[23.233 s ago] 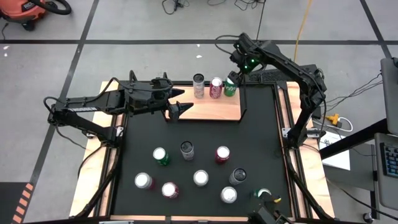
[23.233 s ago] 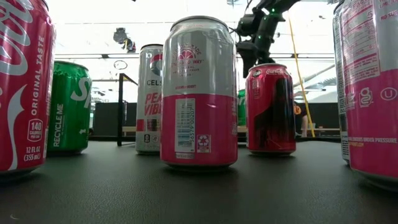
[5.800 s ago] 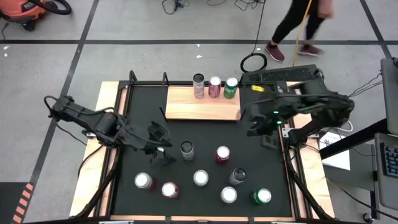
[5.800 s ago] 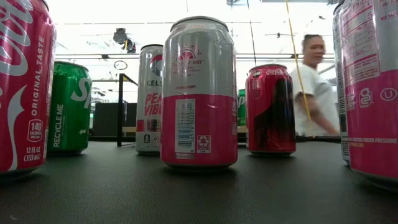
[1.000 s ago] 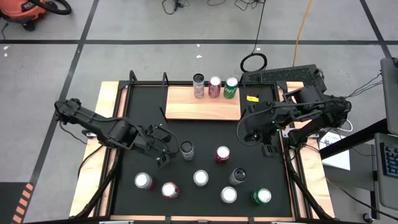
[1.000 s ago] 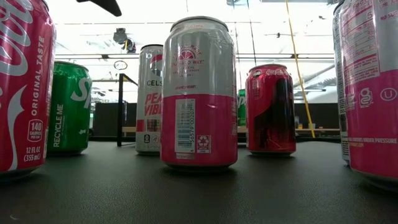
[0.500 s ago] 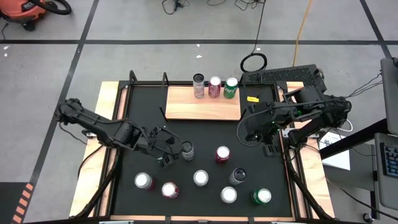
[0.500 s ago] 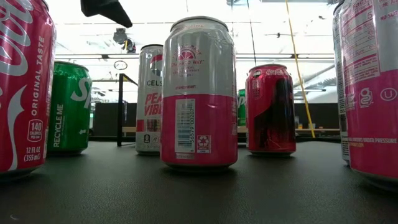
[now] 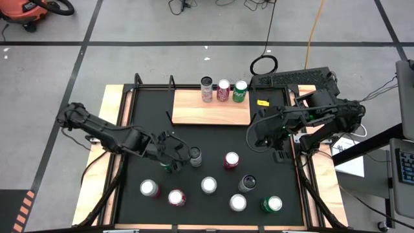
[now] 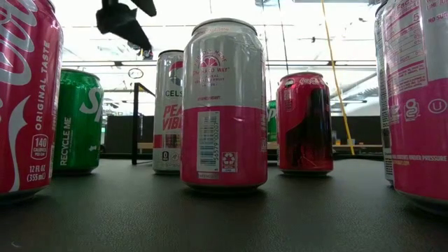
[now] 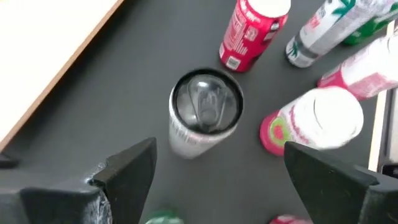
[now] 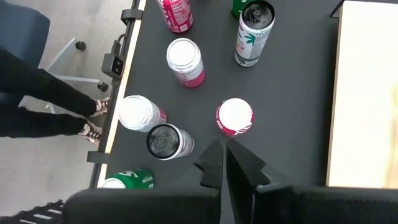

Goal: Place canned beverage on shelf
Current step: Put the top red soda can on the shelf

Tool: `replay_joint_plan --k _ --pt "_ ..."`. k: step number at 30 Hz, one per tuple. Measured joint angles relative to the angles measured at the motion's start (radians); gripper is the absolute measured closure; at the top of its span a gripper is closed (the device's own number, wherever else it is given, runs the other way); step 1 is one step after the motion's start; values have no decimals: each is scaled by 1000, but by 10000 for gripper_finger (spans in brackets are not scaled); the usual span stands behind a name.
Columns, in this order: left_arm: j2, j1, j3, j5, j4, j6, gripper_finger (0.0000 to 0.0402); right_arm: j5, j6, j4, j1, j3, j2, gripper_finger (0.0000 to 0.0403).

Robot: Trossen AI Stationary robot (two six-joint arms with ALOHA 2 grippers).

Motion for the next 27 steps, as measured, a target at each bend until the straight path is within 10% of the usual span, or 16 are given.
replay_joint_plan --k 27 --pt "-11 9 -65 -47 366 111 49 62 192 9 0 0 0 403"
